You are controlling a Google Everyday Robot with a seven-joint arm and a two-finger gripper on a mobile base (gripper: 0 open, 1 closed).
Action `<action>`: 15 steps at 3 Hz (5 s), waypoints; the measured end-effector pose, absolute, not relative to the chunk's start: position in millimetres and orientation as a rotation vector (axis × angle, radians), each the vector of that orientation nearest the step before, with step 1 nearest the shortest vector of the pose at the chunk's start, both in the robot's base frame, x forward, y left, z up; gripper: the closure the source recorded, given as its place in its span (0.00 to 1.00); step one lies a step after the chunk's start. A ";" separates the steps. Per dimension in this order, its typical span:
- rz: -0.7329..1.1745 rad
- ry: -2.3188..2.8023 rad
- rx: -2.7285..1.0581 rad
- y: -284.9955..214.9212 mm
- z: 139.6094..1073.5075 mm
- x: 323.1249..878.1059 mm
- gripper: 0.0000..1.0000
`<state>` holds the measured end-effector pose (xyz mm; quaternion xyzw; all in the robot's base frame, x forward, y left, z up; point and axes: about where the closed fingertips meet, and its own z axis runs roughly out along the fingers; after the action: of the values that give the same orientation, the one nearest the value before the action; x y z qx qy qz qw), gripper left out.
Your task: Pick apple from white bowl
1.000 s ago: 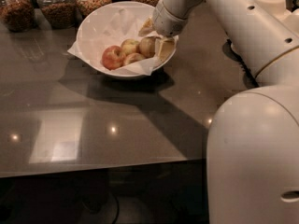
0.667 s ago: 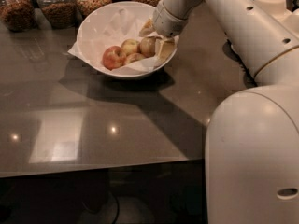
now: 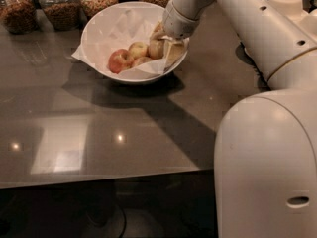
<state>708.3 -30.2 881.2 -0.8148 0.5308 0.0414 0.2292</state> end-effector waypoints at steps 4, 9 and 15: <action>-0.001 1.356 -2.198 -12.8 956.4 707.2 1.00; 0.116 1.246 -2.104 -9.0 984.6 694.1 0.34; 0.113 1.339 -2.148 -5.0 951.1 712.5 0.63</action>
Offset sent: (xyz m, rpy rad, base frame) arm -0.0053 0.0058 0.0536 0.0142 -0.0624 0.0004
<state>712.5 -5.0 951.1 -0.8089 0.5044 0.0424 0.2992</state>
